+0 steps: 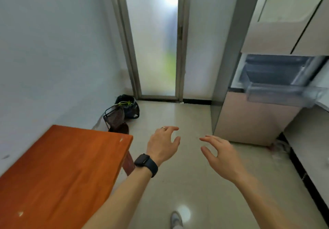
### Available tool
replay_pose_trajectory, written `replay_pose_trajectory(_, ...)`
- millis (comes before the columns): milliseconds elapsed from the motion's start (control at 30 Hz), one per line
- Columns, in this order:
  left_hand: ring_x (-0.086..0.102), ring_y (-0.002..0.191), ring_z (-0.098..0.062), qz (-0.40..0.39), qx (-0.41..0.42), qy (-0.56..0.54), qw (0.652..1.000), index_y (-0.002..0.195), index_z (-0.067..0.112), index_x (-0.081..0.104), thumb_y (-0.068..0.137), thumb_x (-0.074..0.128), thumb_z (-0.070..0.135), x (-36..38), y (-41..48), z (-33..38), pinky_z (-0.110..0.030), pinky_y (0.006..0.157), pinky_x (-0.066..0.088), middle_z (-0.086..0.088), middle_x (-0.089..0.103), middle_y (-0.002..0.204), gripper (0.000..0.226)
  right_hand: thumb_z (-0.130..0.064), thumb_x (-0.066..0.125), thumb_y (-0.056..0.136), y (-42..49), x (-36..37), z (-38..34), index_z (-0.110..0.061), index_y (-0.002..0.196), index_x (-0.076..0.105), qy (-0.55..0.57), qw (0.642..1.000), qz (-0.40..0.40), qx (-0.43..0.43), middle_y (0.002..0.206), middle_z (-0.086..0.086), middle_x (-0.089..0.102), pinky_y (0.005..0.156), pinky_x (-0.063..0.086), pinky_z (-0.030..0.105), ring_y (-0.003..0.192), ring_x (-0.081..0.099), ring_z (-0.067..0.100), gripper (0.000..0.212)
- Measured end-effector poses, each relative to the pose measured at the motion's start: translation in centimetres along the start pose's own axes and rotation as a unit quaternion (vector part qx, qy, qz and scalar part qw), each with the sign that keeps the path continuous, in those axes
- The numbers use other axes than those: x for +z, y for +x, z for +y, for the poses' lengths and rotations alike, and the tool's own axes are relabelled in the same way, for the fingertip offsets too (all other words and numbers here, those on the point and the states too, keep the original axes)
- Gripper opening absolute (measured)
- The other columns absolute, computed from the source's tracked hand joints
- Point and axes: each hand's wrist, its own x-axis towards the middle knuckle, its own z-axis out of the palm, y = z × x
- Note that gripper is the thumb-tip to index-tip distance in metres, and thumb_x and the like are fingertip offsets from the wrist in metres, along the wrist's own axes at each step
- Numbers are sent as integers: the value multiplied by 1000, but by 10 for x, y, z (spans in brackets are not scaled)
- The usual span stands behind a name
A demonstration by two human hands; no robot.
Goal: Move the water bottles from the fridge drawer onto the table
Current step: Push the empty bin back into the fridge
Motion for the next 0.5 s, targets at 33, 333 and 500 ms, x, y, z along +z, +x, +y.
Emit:
replay_pose_trajectory(33,50,127,-14,-4,12,-4,1000,137,36,54,97,52,45,4,18,10,-34,101,47,9,57,138,41,-42,57,96,10,-11,12,-38,130,60,-5,1000,14,6,139,-14,55,110,35,30,132,44,9,34)
replay_pose_trajectory(333,46,130,-12,-30,127,-25,991,140,35,51,100,50,44,51,203,104,-31,105,42,9,56,138,42,-39,58,96,132,-100,112,-37,133,59,-40,991,94,82,140,-15,53,110,30,24,132,44,9,37)
replay_pose_trajectory(500,43,134,-13,-48,185,-13,981,143,32,48,100,50,42,73,306,157,-33,110,38,8,53,143,44,-42,54,97,195,-140,166,-40,134,56,-29,984,121,131,141,-18,50,112,28,24,135,39,7,36)
